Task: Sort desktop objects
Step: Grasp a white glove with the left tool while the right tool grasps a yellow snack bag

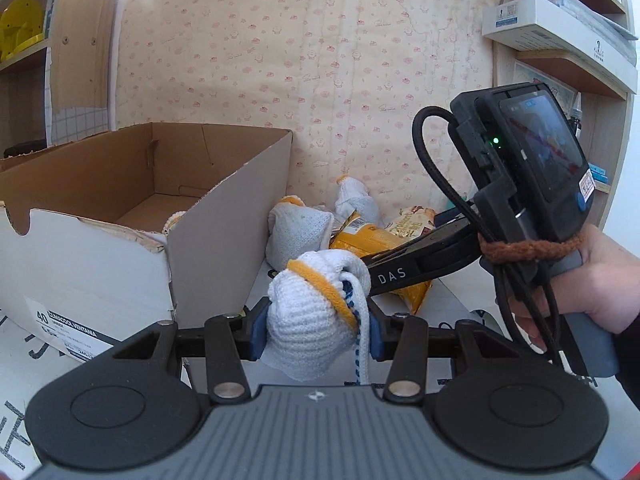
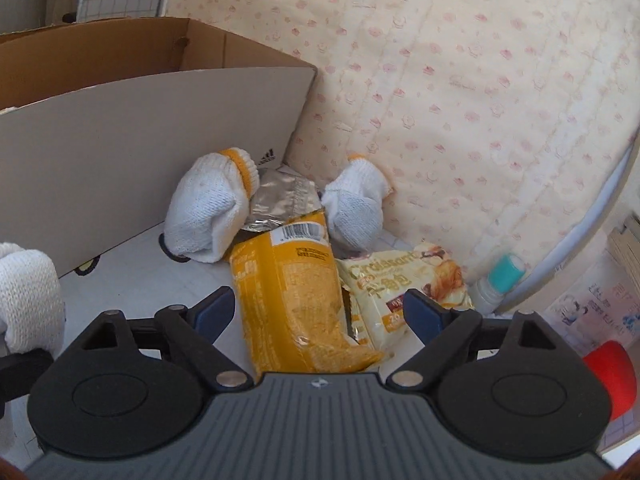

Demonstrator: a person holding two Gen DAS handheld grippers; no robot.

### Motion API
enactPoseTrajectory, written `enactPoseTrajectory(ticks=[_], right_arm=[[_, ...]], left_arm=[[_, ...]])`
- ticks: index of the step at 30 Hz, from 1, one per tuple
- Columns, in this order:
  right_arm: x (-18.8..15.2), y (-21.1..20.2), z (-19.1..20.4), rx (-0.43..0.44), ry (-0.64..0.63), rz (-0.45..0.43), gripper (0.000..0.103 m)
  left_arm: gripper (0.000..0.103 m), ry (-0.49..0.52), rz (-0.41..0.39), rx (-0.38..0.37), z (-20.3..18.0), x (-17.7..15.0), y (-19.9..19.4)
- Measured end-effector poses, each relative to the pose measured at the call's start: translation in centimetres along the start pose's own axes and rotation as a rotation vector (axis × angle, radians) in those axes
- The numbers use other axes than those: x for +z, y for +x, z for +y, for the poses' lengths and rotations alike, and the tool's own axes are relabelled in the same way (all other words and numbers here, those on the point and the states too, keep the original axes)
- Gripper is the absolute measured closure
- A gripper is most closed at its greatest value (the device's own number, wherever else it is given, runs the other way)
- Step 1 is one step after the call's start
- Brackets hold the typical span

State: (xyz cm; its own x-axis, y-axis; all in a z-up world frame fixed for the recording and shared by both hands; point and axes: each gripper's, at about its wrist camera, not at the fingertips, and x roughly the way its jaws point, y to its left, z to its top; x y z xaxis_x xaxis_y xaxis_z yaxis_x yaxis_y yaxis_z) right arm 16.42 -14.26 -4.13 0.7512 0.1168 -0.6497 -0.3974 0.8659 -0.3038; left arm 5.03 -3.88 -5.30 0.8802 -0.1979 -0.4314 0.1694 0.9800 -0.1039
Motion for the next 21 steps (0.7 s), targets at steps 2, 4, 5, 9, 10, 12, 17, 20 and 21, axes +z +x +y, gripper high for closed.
enactPoseTrajectory(ticks=[2,4,5,9,10,12,17,20,21], right_arm=[[0.2,1.2,0.4,0.016,-0.026,0.061,0.011],[0.1,2.6,0.8,-0.01,-0.047,0.116,0.009],[-0.1,2.8,0.4,0.007,-0.008,0.106,0.009],[0.1,2.7,-1.6,0.051,0.178,0.123,0.048],[0.0,2.5,-2.1,0.064,0.22,0.128,0.051],[-0.4,1.6,-2.5,0.102,0.258,0.125,0.054],[-1.5,-2.2,-2.2,0.067,0.261,0.073,0.056],[-2.3,-5.0,-2.0,0.038,0.263,0.045,0.056],[-2.6,-6.2,-2.0,0.017,0.271,0.031,0.056]], left_arm=[[0.054,-0.01,0.001,0.0,0.1,0.1,-0.1],[0.054,-0.016,-0.001,-0.002,0.2,0.1,-0.2],[0.054,-0.013,-0.002,0.0,0.2,0.1,-0.3],[0.054,-0.02,-0.009,0.004,0.4,0.4,-0.6],[0.054,-0.022,-0.011,0.004,0.5,0.4,-0.7],[0.054,-0.021,-0.015,0.003,0.5,0.5,-0.8],[0.054,-0.021,-0.024,0.01,0.0,0.6,-1.1],[0.054,-0.02,-0.029,0.011,-0.4,0.7,-1.4],[0.054,-0.02,-0.033,0.012,-0.5,0.7,-1.5]])
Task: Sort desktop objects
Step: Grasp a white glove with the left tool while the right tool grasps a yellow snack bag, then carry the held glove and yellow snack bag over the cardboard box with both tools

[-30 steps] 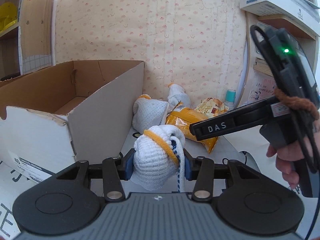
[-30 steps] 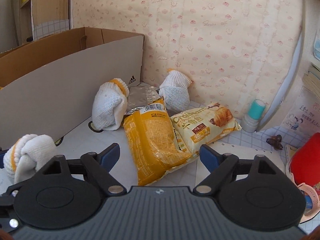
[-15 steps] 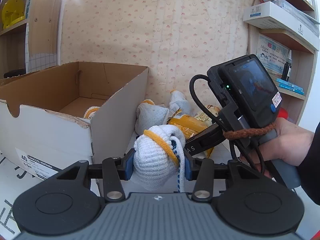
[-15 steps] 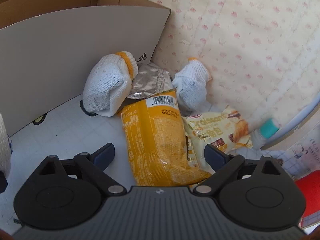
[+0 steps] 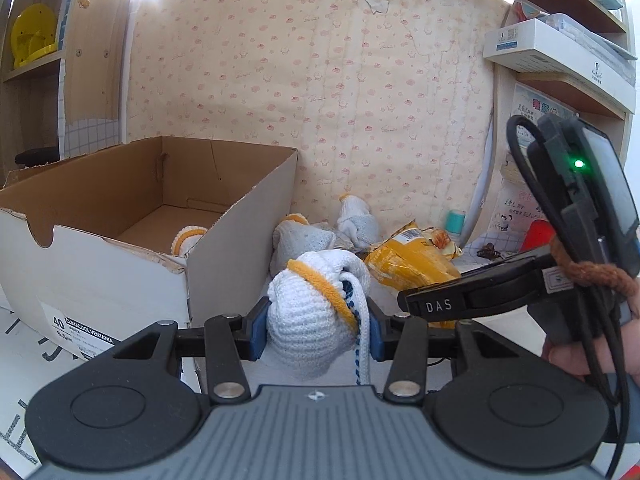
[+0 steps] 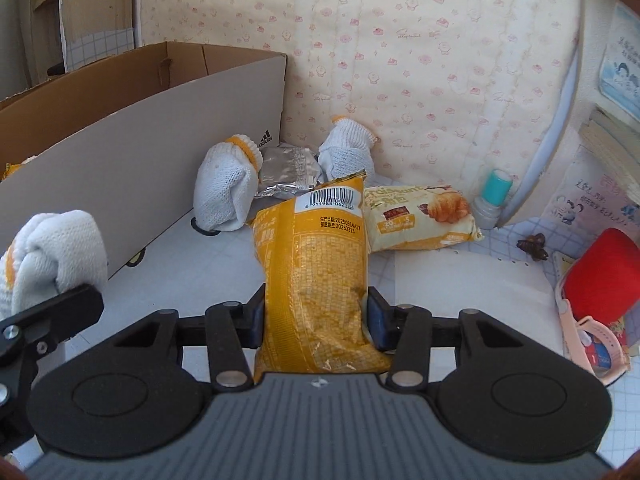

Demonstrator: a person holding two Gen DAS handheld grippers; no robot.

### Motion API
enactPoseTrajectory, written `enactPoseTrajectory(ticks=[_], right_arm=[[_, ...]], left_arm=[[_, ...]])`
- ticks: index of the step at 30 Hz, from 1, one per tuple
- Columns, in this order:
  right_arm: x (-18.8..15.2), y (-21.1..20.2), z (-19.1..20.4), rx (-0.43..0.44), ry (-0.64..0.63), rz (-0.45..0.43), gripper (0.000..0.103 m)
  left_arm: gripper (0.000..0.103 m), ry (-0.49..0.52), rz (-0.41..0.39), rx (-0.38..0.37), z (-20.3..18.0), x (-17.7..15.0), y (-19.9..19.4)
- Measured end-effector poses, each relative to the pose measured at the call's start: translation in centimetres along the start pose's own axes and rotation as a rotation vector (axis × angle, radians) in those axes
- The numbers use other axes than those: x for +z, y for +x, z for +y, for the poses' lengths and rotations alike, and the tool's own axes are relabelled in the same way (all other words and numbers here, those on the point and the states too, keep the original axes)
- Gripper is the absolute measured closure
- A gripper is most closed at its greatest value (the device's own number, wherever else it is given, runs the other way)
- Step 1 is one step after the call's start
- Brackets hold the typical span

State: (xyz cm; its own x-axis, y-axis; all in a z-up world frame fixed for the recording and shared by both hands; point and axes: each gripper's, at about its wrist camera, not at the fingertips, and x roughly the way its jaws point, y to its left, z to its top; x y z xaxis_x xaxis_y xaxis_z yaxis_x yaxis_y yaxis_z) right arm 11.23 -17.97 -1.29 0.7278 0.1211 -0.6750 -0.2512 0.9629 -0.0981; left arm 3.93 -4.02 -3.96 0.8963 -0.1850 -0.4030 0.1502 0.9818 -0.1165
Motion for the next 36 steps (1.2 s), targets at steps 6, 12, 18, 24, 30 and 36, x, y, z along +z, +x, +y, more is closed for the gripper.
enactPoseTrajectory(ticks=[6,12,18,24,30,36], right_arm=[[-1.2,-5.4,-0.6,-0.07,0.056,-0.077,0.056],[-1.8,-9.0,-0.7,-0.121,0.077,-0.122,0.056],[-1.9,-12.1,0.0,-0.128,0.093,-0.179,0.056],[-1.1,-13.6,1.8,-0.1,0.068,-0.216,0.056],[0.2,-14.3,3.7,-0.076,0.047,-0.24,0.056],[1.3,-13.9,5.6,-0.059,0.022,-0.24,0.056]], left_arm=[[0.054,0.005,-0.029,0.005,-0.9,0.6,-1.4],[0.054,0.011,-0.076,0.009,-1.6,1.5,-3.6],[0.054,0.002,-0.119,0.03,-1.4,2.6,-5.6],[0.054,0.001,-0.153,0.051,-0.7,3.6,-7.2],[0.054,0.0,-0.181,0.076,0.6,4.4,-8.3],[0.054,-0.001,-0.196,0.102,2.2,4.9,-8.7]])
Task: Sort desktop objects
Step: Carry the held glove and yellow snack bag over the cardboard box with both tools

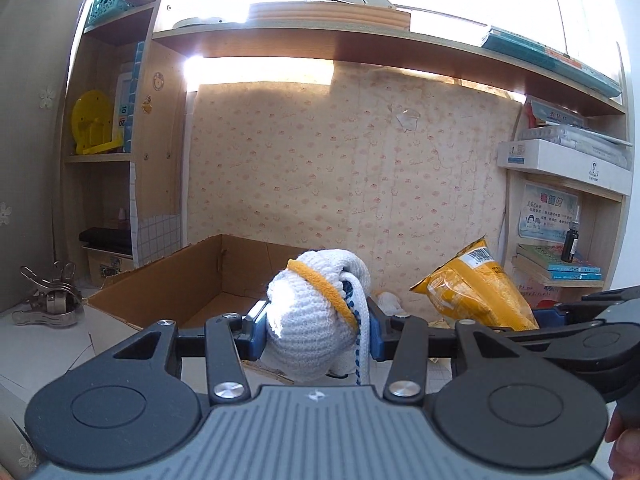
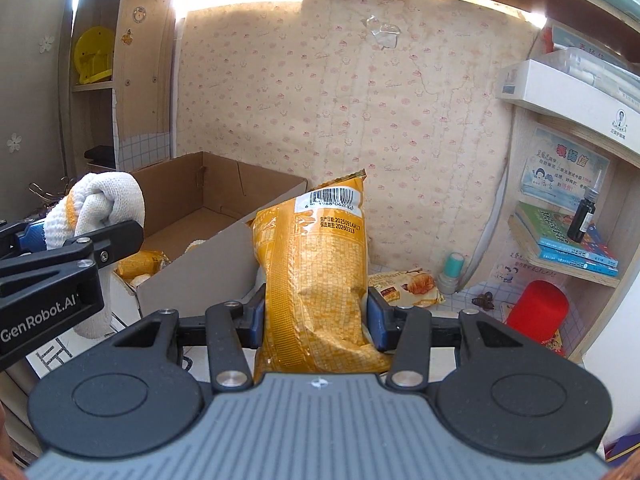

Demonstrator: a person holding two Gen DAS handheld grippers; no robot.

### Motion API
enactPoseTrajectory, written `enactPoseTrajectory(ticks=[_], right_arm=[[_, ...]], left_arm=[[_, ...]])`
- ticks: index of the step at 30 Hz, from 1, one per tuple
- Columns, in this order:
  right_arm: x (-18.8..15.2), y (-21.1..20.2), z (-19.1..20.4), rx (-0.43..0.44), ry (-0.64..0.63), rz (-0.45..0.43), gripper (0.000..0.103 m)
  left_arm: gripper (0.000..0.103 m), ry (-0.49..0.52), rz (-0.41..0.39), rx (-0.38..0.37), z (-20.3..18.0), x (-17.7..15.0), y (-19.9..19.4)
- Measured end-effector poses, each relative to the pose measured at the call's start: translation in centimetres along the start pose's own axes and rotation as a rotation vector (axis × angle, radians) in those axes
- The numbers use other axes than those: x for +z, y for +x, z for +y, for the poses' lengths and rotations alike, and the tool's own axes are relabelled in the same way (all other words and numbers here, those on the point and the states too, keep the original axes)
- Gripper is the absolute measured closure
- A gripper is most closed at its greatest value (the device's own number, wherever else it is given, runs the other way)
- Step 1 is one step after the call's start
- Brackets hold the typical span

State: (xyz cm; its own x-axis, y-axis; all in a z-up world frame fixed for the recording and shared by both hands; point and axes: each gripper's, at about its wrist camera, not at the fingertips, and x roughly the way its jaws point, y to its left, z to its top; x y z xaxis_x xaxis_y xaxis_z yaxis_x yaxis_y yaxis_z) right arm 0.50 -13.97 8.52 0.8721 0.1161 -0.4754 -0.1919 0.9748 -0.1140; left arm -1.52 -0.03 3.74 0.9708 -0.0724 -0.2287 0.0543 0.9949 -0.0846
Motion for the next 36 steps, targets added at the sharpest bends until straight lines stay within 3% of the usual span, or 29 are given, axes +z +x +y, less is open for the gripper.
enactPoseTrajectory(ticks=[26,36], right_arm=[[4.5,4.5,8.7,0.071,-0.094,-0.011,0.056],[5.8,6.5,10.4,0.075,-0.114,-0.015,0.056]], left_arm=[[0.054,-0.038,-0.011,0.09,9.8,1.8,2.2],[0.054,-0.022,0.016,0.076,13.1,2.5,4.9]])
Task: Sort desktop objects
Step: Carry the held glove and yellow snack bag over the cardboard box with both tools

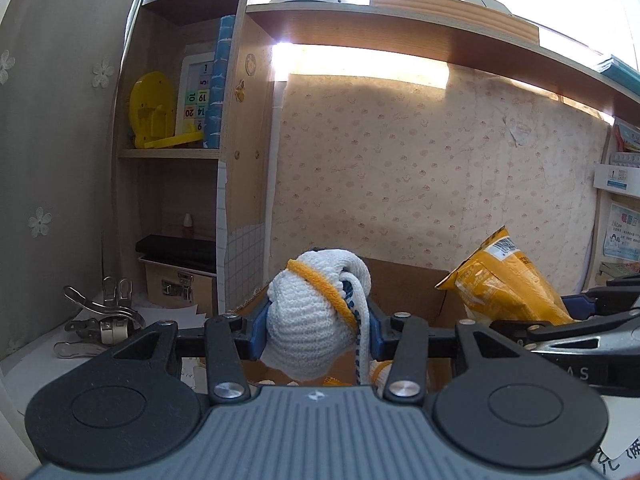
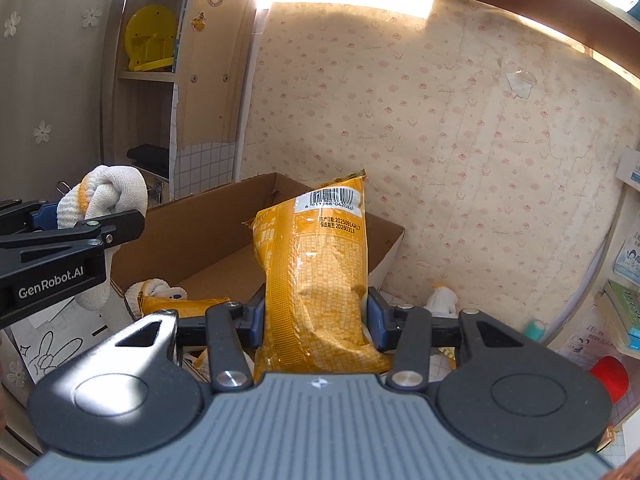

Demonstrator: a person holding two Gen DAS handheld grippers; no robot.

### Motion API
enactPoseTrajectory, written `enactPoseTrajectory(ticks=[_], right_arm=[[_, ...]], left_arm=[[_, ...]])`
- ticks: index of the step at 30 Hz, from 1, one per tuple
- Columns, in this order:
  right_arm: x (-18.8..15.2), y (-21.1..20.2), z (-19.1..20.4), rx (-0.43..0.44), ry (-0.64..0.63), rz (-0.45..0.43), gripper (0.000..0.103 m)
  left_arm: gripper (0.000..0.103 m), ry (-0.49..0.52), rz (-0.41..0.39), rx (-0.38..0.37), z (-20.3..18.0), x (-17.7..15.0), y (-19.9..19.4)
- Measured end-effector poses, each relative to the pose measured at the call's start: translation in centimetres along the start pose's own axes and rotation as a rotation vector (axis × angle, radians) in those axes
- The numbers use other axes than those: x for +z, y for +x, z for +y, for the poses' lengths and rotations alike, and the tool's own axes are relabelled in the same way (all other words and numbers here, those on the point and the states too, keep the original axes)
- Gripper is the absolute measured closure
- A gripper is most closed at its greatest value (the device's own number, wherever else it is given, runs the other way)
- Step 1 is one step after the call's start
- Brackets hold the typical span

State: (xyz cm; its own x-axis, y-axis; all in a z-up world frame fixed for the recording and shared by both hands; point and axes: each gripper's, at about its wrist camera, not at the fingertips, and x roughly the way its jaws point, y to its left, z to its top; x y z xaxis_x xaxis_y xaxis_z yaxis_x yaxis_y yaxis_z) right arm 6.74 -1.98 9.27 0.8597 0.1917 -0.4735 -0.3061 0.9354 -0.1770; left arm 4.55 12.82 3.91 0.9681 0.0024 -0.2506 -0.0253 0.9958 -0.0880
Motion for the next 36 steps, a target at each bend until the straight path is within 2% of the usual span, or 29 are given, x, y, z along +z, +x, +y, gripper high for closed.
enactPoseTrajectory(ticks=[18,36], right_arm=[[1.4,4.8,1.5,-0.006,-0.03,0.031,0.056],[2.7,11.5,-0.3,-0.026,-0.016,0.112,0.056]], left_arm=[[0.054,0.0,0.055,-0.019,2.8,-0.3,3.6],[0.054,0.016,0.083,-0.065,1.3,0.1,6.8]])
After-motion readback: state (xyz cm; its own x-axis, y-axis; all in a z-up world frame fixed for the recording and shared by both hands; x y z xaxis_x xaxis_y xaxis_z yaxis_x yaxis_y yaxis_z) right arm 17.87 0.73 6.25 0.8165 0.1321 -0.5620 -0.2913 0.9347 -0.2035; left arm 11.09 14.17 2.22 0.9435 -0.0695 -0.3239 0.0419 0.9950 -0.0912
